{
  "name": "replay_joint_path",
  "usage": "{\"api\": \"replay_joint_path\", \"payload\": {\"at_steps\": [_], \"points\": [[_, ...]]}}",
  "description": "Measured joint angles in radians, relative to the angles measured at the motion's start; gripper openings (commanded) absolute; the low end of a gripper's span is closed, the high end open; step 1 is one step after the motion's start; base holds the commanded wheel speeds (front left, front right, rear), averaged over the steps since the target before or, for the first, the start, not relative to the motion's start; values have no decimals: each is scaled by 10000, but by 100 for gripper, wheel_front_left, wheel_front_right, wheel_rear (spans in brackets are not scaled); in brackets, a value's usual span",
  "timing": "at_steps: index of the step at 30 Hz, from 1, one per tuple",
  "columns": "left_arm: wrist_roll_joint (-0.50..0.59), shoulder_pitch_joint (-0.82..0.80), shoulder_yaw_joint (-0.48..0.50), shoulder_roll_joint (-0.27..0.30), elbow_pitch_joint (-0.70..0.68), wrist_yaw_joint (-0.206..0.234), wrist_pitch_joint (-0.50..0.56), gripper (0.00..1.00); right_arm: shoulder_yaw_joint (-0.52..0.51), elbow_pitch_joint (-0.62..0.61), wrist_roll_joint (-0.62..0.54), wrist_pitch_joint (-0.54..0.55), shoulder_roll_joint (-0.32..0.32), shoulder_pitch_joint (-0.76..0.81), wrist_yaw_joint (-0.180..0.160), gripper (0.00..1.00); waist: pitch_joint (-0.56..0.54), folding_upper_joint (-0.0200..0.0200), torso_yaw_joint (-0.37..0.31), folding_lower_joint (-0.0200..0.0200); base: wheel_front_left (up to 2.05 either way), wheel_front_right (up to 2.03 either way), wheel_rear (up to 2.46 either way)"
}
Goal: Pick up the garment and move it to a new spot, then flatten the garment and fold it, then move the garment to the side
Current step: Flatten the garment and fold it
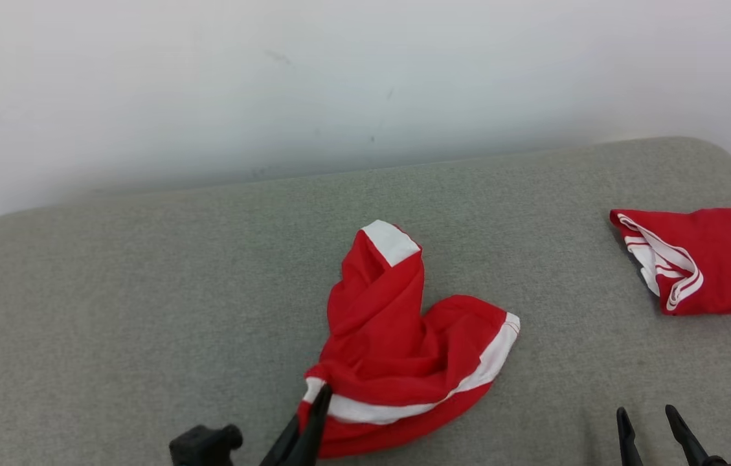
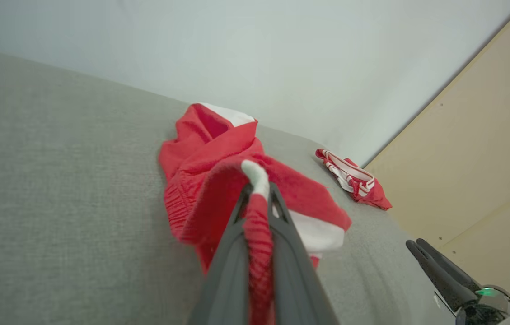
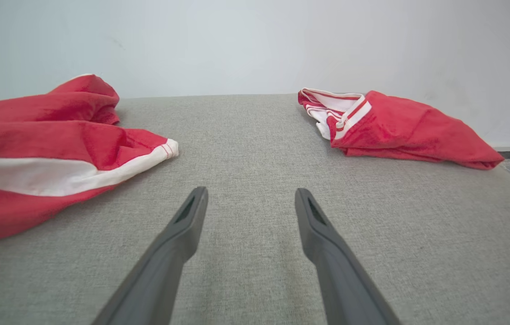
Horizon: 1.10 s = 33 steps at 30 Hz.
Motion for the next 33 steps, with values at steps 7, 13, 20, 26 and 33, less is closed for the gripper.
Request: {"api": "replay_joint_path", "payload": {"at_steps": [7, 13, 20, 26, 33], "points": [[412, 1523, 1714, -418, 297, -443, -59, 0, -38, 48, -226, 0, -4, 198, 0, 100, -260, 0, 472, 0, 0, 0, 0], [874, 1989, 2767, -846, 1473, -844, -59, 31, 42, 81, -328, 0, -2, 201, 0, 100, -449, 0, 842, 0, 0, 0, 0], [1381, 2033, 3292, -1135, 2483, -951, -61, 100, 90, 90, -337, 0, 0, 222, 0, 100, -606, 0, 1108, 0, 0, 0, 0], [1398, 2175, 3425, -1172, 2305, -989, -61, 100, 115, 67, -330, 0, 0, 325, 0, 100, -665, 0, 1230, 0, 0, 0, 0], [1906, 2468, 4219, -1158, 1177, -991, -61, 100, -2, -58, -322, 0, 0, 386, 0, 100, -676, 0, 1396, 0, 0, 0, 0]]}}
